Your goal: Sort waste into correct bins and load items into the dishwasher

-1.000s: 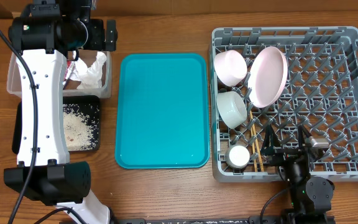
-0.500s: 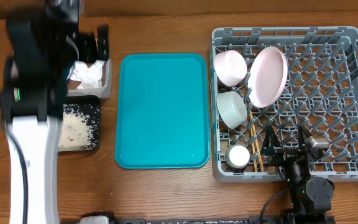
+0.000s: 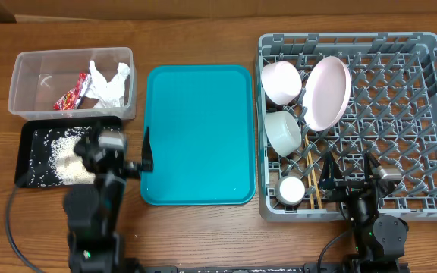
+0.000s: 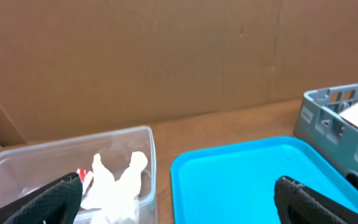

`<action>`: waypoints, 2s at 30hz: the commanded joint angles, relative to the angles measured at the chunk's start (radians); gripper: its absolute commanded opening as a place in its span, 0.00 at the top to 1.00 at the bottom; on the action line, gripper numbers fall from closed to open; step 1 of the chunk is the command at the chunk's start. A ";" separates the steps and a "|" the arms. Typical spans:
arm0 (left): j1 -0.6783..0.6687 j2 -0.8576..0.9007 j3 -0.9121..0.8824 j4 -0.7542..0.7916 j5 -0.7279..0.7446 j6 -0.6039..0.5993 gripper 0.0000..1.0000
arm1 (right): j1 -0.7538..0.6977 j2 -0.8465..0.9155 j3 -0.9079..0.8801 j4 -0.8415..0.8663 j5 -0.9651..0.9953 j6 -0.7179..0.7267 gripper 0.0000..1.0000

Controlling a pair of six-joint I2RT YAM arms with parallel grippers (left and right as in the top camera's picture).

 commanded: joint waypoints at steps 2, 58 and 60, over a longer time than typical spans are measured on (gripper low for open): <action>-0.002 -0.213 -0.176 0.026 -0.004 0.019 0.00 | -0.004 -0.008 -0.010 0.006 0.009 -0.002 0.00; -0.002 -0.543 -0.322 -0.225 -0.023 0.016 0.00 | -0.004 -0.008 -0.010 0.006 0.009 -0.002 0.00; -0.002 -0.543 -0.322 -0.225 -0.023 0.016 0.00 | -0.004 -0.008 -0.010 0.006 0.009 -0.002 0.00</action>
